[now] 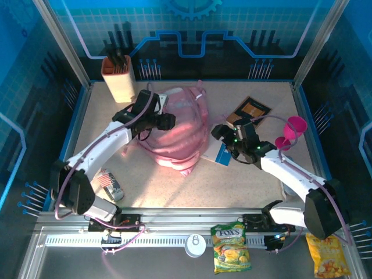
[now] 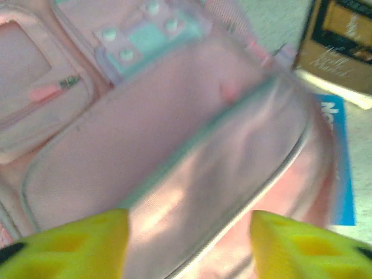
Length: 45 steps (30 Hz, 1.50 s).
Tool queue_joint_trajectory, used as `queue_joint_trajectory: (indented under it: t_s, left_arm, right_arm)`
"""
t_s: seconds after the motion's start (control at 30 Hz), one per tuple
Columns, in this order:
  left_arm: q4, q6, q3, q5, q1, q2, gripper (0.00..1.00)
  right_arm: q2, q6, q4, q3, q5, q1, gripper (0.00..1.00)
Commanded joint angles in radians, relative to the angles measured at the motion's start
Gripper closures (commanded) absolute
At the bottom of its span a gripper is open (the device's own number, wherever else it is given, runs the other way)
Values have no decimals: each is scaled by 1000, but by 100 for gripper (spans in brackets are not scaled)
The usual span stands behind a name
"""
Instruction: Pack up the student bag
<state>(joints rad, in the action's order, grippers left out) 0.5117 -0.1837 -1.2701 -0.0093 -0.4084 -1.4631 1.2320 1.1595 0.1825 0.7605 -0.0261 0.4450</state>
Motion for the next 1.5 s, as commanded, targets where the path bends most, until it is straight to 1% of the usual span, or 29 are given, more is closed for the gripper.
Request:
queue_joint_trajectory:
  t_s: [0.0,0.07,0.13,0.23,0.27,0.43,0.53,0.87,1.0,1.13,1.3,1.47]
  left_arm:
    - [-70,-28,32,35,8,74,21]
    - [-76,-37,58,4,8,103,12]
    - [-87,-42,79,-18,9,128,6]
    - [-108,-49,106,-31,13,155,1]
    - [-112,-51,110,-33,13,161,1]
    - [-112,-51,127,-26,14,175,1]
    - [-109,-50,135,-23,14,179,1]
    - [-107,-42,128,-20,15,164,1]
    - [-98,-46,107,-12,15,146,1]
    - [-92,-51,92,-2,15,132,1]
    - [-92,-59,76,12,15,117,1]
    - [-88,-71,49,40,15,88,1]
  right_arm:
    - [2,-146,117,29,-44,-31,6]
    - [33,-174,113,46,-29,-41,5]
    - [74,-193,103,64,-2,-46,5]
    - [153,-206,82,102,32,-48,2]
    - [184,-215,79,112,46,-49,0]
    - [331,-229,150,243,29,-59,0]
    - [396,-236,151,282,41,-68,0]
    - [513,-204,45,268,155,-101,0]
    - [531,-193,38,248,170,-104,0]
    - [513,-180,35,190,169,-115,0]
    - [451,-176,34,69,168,-139,0]
    - [344,-184,71,-53,155,-175,0]
